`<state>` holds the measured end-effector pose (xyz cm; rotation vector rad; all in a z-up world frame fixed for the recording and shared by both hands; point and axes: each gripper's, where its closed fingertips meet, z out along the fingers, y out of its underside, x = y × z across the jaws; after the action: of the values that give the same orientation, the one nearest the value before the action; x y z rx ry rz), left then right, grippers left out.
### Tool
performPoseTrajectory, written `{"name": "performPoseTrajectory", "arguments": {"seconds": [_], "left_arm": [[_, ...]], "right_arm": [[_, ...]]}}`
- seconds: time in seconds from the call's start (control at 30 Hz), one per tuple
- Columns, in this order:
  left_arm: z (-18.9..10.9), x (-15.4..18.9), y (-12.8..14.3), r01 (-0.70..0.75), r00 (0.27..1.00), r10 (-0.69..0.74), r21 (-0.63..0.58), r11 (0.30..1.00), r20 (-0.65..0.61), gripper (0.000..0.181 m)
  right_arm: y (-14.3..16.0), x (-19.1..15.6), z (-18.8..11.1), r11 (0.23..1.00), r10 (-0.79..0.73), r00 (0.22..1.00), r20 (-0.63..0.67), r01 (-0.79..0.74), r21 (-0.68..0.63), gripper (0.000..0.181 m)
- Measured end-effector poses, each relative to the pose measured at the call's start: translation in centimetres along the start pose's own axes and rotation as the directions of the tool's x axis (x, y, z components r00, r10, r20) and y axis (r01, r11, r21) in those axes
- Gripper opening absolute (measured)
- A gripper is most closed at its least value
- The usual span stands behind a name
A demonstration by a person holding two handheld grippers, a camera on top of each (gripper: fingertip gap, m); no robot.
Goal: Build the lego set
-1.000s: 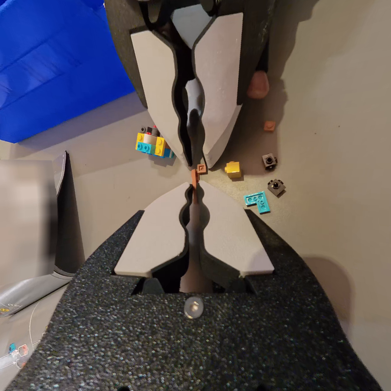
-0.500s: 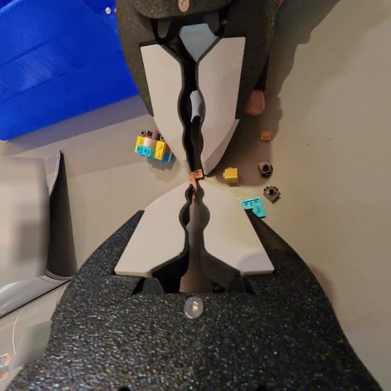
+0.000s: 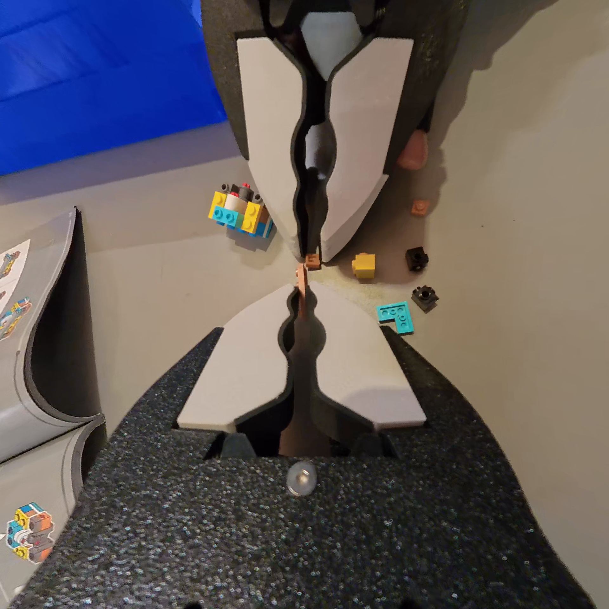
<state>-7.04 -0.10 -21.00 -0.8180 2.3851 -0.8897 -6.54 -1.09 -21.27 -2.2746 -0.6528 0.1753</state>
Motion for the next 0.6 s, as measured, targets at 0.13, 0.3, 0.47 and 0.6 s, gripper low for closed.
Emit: {"name": "performPoseTrajectory", "arguments": {"seconds": [0.13, 0.3, 0.47, 0.6], "left_arm": [[-0.02, -0.02, 0.09, 0.020, 1.000, -0.020, -0.001, 1.000, -0.007, 0.004], [-0.07, 0.06, 0.08, 0.040, 0.999, -0.040, 0.006, 0.999, -0.021, 0.007], [-0.12, 0.15, 0.07, 0.050, 0.998, -0.050, 0.009, 0.999, -0.029, 0.010], [-0.52, -0.01, -0.39, 0.065, 0.998, -0.064, 0.040, 0.997, -0.029, 0.012]], "right_arm": [[0.01, 0.00, -0.01, 1.000, 0.003, 1.000, 0.004, -0.003, 0.002, 0.009], [-0.01, 0.05, -0.12, 1.000, -0.015, 1.000, -0.007, 0.015, 0.010, 0.008], [-0.08, 0.11, -0.28, 0.998, -0.050, 0.998, -0.025, 0.051, 0.022, 0.008], [-0.31, 0.21, -0.55, 0.995, -0.091, 0.994, -0.052, 0.093, 0.044, 0.008]]}}
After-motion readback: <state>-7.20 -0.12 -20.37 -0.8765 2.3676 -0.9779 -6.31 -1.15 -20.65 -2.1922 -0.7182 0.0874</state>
